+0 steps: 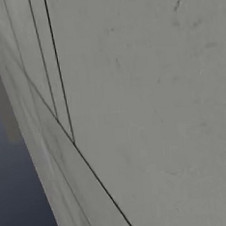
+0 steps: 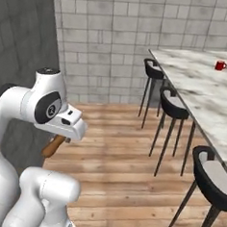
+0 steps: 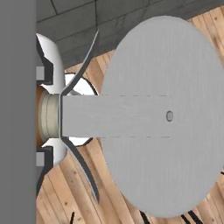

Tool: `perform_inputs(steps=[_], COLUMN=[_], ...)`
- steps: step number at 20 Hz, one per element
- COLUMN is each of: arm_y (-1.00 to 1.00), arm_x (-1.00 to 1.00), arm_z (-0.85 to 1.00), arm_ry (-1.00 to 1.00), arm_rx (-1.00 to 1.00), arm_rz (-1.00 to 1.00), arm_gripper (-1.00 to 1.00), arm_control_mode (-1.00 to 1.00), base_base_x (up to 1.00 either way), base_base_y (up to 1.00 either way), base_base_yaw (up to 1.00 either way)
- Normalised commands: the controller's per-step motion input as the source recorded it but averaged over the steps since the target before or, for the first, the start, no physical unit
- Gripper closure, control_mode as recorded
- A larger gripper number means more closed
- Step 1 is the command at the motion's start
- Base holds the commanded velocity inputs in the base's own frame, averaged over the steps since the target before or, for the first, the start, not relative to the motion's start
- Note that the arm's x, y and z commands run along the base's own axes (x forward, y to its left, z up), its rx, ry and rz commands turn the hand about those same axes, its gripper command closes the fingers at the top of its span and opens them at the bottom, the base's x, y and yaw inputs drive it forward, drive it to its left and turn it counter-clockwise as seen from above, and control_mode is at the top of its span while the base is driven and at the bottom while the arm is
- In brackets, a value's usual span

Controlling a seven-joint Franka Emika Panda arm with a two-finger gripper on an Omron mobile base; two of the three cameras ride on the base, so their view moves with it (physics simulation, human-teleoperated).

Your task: Take the pizza cutter from the drawer on the left and place it on the dining counter for cutting.

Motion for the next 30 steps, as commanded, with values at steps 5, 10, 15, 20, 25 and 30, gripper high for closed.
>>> perform_inputs(steps=[5,10,15,20,25,30], arm_y=[0.00,0.00,0.00,0.00,0.00,0.00], arm_x=[0.00,0.00,0.00,0.00,0.00,0.00], arm_z=[0.00,0.00,0.00,0.00,0.00,0.00], arm_ry=[0.00,0.00,0.00,0.00,0.00,0.00], arm_rx=[0.00,0.00,0.00,0.00,0.00,0.00], arm_rz=[0.00,0.00,0.00,0.00,0.00,0.00], arm_gripper=[1.00,1.00,1.00,1.00,1.00,1.00], arm_control_mode=[1.00,1.00,1.00,1.00,1.00,1.00], base_base_x=[0.70,0.45,0.87,0.98,0.76,0.79], base_base_y=[0.01,0.03,0.61,0.69,0.13,0.22], base_base_yaw=[-0.49,-0.71,-0.46,-0.34,-0.57,-0.55])
